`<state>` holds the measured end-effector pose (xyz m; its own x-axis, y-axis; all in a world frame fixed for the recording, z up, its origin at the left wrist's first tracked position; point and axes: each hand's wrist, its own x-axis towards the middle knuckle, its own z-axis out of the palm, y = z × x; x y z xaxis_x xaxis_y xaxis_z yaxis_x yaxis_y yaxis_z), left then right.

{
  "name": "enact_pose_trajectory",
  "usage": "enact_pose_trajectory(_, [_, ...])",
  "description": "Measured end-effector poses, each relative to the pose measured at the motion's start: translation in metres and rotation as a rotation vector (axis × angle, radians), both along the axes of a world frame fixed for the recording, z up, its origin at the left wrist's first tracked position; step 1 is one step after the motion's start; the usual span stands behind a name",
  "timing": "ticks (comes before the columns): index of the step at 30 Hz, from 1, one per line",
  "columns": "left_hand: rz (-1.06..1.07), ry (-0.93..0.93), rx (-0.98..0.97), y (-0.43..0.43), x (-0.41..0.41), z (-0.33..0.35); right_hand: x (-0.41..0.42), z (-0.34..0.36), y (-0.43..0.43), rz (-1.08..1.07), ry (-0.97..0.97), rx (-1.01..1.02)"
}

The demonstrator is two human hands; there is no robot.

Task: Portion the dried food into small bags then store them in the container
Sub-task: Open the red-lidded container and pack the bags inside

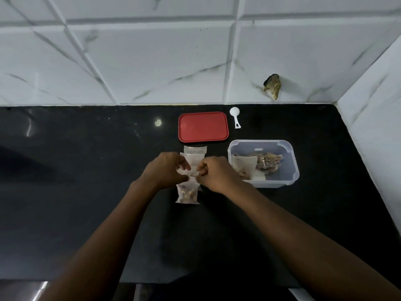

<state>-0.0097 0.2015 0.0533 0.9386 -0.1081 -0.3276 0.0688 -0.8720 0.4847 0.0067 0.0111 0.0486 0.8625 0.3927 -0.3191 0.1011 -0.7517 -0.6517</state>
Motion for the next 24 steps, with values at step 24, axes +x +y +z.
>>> enact_pose_trajectory(24, [-0.144,-0.311,-0.633,-0.063,0.032,0.049,0.017,0.078,-0.103,-0.247,-0.032,0.310])
